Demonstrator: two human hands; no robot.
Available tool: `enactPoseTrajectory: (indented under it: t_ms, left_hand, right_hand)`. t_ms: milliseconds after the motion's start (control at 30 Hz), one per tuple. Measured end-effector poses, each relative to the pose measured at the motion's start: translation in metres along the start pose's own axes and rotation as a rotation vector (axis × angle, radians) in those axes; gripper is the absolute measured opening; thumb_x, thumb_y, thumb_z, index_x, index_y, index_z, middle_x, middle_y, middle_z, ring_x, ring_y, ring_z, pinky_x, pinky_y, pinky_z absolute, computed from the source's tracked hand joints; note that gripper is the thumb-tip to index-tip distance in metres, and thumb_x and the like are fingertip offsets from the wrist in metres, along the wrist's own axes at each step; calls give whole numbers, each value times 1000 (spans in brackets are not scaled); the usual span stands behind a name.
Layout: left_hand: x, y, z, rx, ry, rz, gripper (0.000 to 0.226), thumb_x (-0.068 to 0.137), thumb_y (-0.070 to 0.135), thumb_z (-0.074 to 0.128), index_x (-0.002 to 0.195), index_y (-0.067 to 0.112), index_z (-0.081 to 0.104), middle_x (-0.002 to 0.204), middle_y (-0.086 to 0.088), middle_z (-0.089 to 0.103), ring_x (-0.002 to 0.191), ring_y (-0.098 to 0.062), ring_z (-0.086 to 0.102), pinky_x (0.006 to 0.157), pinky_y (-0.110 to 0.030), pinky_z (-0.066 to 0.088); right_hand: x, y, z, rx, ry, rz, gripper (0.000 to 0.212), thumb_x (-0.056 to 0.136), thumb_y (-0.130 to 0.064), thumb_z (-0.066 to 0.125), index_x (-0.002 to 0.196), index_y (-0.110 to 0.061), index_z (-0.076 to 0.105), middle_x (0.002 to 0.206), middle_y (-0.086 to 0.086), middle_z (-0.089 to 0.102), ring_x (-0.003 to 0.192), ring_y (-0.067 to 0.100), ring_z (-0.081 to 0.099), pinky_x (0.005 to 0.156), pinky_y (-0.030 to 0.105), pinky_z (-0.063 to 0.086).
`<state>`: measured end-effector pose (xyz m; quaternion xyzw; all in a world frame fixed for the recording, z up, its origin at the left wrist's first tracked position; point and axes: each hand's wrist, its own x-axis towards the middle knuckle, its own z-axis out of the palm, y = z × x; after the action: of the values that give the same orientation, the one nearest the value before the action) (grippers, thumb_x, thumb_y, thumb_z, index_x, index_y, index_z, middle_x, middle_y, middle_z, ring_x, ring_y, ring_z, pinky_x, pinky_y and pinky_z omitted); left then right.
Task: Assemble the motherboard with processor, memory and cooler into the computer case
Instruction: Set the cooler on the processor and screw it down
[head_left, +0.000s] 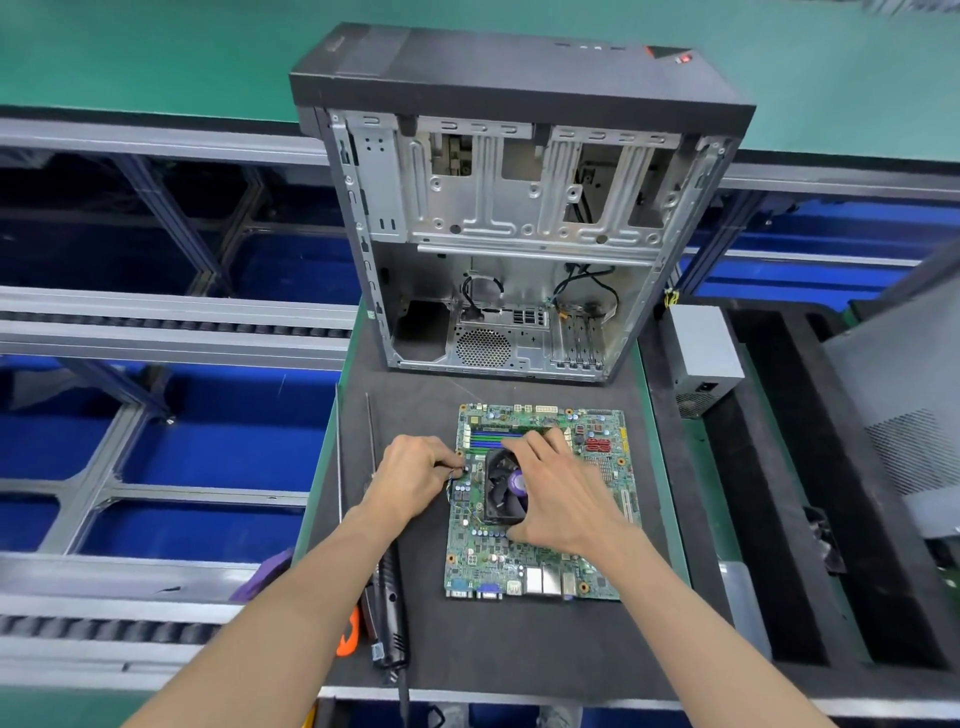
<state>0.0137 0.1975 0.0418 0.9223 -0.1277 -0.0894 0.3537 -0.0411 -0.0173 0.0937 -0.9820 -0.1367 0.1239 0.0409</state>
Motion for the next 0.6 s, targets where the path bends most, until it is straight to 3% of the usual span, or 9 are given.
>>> enactPoseTrajectory:
  t_ms: [200, 367, 600]
  left_hand:
    - [1, 0, -1, 1, -8, -6, 19, 81, 0, 76, 93, 14, 82, 95, 2, 78, 94, -17, 72, 91, -29, 53]
    - [2, 0, -1, -7, -17, 1, 19, 81, -1, 76, 93, 13, 82, 95, -1, 78, 93, -19, 72, 91, -32, 54]
    - [4, -4, 1, 2, -21, -8, 16, 80, 3, 78, 90, 16, 82, 93, 1, 78, 91, -18, 72, 89, -33, 54]
  right_hand:
    - [2, -7, 1, 11, 12, -2, 96, 63, -52, 77, 146, -19, 39, 130, -6, 50, 119, 19, 40, 56, 29, 47]
    - [1, -5, 3, 35, 7, 11, 100, 62, -53, 78, 147, -21, 37, 133, -7, 48, 123, 19, 39, 57, 28, 43]
    - [1, 3, 3, 41, 19, 52, 99, 61, -53, 78, 146, -25, 36, 130, -9, 48, 124, 18, 38, 60, 29, 50]
